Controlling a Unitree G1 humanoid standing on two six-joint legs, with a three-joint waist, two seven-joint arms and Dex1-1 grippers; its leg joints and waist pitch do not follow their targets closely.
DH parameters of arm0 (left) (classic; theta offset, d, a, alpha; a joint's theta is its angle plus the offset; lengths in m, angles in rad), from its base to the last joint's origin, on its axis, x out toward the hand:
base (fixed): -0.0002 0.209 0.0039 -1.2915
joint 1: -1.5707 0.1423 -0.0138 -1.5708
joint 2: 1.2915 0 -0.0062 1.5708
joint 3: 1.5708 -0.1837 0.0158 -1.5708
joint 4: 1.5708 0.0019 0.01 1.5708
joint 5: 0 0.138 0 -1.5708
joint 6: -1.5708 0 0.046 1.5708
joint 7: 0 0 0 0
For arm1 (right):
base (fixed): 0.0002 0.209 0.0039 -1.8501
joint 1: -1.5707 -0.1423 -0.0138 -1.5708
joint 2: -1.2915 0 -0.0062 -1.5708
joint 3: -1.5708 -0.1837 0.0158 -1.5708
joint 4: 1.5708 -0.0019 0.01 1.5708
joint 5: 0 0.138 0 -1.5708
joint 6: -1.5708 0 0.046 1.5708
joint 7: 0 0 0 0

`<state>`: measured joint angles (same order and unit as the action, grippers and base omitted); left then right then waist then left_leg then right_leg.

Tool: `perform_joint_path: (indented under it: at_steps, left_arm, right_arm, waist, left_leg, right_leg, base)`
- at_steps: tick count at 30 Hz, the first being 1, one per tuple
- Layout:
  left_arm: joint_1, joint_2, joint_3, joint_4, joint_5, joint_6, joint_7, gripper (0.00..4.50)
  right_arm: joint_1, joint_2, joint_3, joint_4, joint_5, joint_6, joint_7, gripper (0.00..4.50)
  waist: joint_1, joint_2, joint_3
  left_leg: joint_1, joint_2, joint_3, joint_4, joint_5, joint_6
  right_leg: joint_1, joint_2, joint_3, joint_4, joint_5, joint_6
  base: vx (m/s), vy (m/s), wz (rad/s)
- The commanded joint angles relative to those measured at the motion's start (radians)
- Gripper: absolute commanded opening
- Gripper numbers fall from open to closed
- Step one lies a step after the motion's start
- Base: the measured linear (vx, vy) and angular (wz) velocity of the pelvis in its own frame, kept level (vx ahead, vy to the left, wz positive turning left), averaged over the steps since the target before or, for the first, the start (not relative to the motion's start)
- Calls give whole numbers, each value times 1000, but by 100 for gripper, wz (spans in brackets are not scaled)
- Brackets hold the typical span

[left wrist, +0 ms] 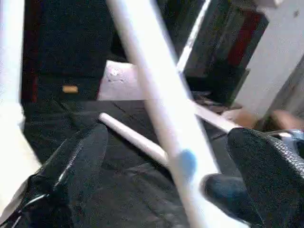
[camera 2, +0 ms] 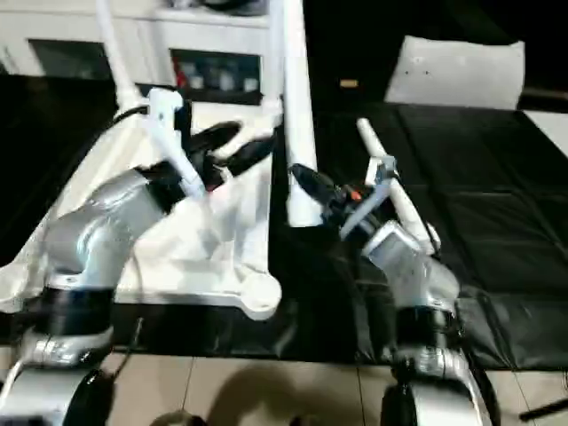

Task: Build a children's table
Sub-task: Pick table leg

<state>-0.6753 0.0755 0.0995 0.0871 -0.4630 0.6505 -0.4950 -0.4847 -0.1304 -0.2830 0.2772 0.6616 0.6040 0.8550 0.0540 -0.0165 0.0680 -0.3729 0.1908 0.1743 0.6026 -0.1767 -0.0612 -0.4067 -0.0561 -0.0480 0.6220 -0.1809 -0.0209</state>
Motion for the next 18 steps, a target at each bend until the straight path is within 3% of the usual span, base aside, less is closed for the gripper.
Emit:
perform_joint_path:
  at_steps: [1,4,8,18]
  left_arm:
    - [-38,-12,27,43,-33,22,18,450]
    - [-60,-27,33,92,-53,41,1,450]
    - [-65,-53,65,81,-120,42,-15,414]
    - [-47,-50,92,38,-262,106,-144,414]
  right_arm:
    - [31,8,26,-93,49,44,31,188]
    - [88,21,51,-197,100,94,40,188]
    - [104,18,64,-228,117,118,35,188]
    - [121,5,82,-261,128,146,17,187]
  waist:
    - [2,3,-72]
    - [8,11,-77]
    - [8,10,-80]
    - [10,7,-74]
  left_leg:
    - [11,23,-7,-65,-195,27]
    - [13,27,-10,-67,-184,22]
    - [8,29,-10,-67,-155,27]
    - [9,28,-10,-70,-173,19]
  right_leg:
    - [55,-63,37,-100,-313,-152]
    - [54,-65,36,-97,-283,-157]
    - [57,-67,34,-92,-204,-192]
    - [56,-72,35,-101,-293,-161]
  base:
    - [0,0,0]
    - [0,0,0]
    - [0,0,0]
    - [0,0,0]
